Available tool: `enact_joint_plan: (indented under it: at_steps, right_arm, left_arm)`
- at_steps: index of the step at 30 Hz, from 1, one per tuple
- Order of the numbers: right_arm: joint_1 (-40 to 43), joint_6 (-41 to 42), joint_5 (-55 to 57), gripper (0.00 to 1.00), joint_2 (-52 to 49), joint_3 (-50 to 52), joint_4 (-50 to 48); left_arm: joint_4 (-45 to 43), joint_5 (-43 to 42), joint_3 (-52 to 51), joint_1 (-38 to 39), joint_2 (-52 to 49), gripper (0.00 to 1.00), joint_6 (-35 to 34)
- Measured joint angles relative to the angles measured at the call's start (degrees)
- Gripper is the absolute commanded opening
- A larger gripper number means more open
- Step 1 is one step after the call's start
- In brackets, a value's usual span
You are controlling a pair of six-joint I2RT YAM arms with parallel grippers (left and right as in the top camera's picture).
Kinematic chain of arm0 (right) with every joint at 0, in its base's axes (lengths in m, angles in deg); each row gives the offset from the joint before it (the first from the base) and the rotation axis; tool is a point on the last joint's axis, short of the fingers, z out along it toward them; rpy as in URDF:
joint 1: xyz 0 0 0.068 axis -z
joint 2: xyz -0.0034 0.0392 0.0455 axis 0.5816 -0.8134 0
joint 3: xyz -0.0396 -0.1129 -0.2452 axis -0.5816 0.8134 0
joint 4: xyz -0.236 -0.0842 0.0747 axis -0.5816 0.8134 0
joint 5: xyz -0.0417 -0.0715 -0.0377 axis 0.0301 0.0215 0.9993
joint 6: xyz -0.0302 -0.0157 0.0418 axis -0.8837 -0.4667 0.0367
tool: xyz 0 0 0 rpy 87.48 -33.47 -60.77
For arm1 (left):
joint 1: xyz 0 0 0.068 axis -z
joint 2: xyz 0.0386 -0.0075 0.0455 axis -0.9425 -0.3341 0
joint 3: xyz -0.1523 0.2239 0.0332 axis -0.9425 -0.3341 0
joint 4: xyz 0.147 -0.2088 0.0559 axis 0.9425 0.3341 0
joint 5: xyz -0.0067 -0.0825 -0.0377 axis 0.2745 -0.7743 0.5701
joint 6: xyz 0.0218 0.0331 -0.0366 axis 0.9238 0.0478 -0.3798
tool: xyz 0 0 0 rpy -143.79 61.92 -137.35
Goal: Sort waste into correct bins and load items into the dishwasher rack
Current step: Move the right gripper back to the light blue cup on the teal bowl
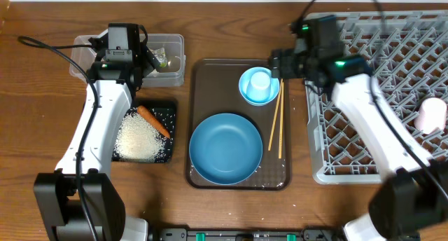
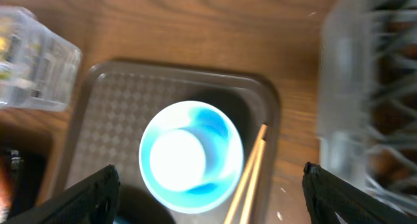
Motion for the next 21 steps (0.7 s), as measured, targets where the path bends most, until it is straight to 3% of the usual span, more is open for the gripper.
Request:
enact_joint_plan:
  at_steps: [8, 21]
  right_arm:
    - [-2.84, -0.04, 1.68, 0.88, -10.08, 0.00, -6.78]
    - [-5.99, 0.02, 2.29, 0.89, -11.54, 0.02, -3.08]
  left_arm:
    - [0.00, 0.00, 0.00, 0.00, 0.00, 0.99, -0.02]
    - [0.00, 0.00, 0.00, 0.00, 0.00, 0.99, 0.00]
